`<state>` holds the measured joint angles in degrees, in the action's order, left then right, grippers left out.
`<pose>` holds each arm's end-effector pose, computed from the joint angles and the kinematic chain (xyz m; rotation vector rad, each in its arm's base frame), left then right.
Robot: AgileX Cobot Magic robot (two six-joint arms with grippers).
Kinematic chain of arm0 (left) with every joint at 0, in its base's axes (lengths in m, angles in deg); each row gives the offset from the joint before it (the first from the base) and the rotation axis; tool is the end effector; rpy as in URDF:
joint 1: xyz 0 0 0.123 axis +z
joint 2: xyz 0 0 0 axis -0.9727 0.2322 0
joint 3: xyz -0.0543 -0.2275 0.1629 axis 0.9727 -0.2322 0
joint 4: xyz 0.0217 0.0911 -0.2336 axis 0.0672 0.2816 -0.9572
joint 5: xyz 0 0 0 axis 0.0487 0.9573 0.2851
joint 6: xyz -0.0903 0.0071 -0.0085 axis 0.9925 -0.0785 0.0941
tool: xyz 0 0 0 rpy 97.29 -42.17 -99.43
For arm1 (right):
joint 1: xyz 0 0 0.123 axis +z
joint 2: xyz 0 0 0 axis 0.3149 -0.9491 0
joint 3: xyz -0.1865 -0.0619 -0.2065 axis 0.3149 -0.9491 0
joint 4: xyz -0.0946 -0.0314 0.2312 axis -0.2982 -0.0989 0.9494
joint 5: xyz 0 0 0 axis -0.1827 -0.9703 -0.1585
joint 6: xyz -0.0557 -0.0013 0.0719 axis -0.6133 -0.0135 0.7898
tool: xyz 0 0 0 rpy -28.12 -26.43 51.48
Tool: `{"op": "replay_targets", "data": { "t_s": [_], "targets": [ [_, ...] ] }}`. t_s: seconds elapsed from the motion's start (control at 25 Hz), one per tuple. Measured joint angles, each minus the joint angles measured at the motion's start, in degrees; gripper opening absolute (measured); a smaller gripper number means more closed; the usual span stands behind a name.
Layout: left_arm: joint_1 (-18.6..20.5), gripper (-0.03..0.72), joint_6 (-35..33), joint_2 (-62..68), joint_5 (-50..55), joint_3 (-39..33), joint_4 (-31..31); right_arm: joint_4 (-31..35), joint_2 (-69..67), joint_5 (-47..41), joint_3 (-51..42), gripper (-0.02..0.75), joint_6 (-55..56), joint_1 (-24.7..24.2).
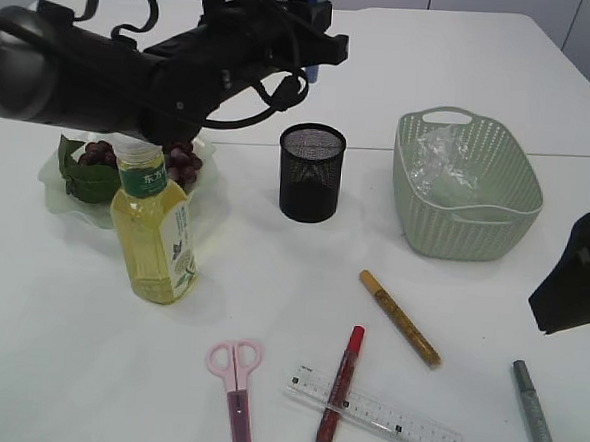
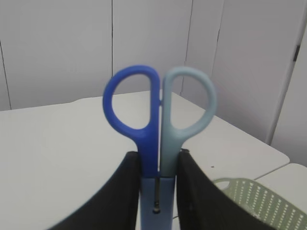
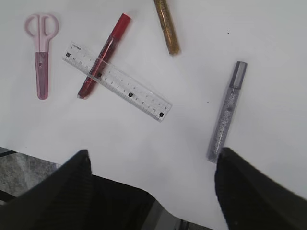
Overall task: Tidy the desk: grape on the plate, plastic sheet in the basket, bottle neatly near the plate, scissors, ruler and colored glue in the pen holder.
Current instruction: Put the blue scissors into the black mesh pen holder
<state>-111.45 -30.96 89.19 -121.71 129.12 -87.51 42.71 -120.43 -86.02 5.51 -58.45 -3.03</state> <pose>0.3911 -0.2644 0.2414 0.3319 1.5433 -0.5074 0.1900 0.0704 0.3055 -0.2933 2.8171 0.3582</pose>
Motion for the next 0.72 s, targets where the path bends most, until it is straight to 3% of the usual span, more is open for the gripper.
{"op": "replay_targets", "data": {
  "t_s": [0.24,0.72],
  "targets": [
    [0.0,0.162,-1.3,5.3,1.7,6.1,-1.8,0.1,0.0,0.0,0.0,0.582,-0.8,0.0],
    [0.0,0.162,-1.7,11.5,0.4,6.4,-1.8,0.1,0.0,0.0,0.0,0.583,-2.0,0.0]
  ]
}}
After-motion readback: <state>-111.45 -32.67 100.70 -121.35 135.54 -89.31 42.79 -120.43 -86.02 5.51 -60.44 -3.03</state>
